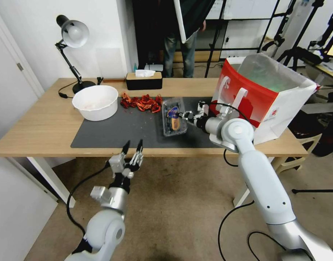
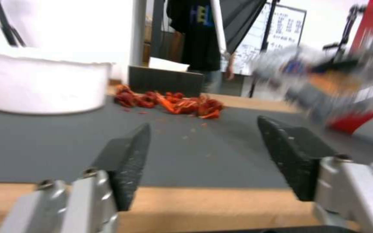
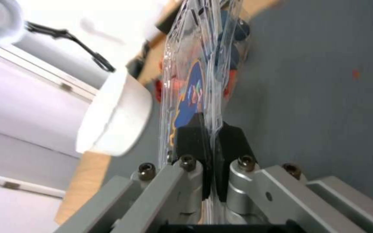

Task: Close the takeout container lid, then place the container into the takeout bag.

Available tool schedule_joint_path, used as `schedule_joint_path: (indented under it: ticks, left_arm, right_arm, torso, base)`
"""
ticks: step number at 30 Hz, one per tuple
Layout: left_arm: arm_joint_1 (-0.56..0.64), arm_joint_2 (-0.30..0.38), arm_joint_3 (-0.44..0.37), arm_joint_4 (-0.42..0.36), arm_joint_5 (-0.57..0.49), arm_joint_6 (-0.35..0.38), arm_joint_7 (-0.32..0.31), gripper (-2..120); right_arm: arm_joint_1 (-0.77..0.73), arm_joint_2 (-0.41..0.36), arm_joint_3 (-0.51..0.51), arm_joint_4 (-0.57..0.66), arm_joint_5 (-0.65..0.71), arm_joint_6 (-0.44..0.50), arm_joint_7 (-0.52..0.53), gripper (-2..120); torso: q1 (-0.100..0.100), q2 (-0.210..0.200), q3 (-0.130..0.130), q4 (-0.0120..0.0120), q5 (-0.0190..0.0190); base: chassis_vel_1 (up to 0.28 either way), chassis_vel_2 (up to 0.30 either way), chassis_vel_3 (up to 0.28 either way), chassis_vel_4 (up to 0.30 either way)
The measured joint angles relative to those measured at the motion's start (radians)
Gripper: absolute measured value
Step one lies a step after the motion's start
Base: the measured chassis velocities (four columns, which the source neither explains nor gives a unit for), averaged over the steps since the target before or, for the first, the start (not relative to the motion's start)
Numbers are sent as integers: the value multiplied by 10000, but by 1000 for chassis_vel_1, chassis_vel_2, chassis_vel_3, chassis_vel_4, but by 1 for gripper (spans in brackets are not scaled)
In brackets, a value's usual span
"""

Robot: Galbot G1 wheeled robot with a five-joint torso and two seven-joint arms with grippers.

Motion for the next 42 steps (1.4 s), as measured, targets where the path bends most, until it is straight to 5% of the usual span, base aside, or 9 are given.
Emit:
schedule_joint_path:
  ticks: [9, 23, 42]
  left_arm:
    - [973, -341, -331, 106, 606, -558, -27, 99]
    - [1477, -806, -500, 625, 862, -1267, -54, 100]
    - [1371, -789, -407, 945, 781, -1370, -2, 100]
  right_arm:
    - [244, -623, 572, 1319, -703, 753, -705, 0]
    - [731, -2098, 2135, 1919, -2494, 2301, -868, 0]
    - [988, -3060, 3118, 556, -2735, 2153, -806, 0]
  torso:
    - [0, 0, -1, -1, -1]
    - [-1, 0, -1, -1, 2]
    - [0, -1, 0, -1, 2]
  base:
    - [0, 0, 0, 0]
    - [0, 0, 0, 0]
    - [0, 0, 0, 0]
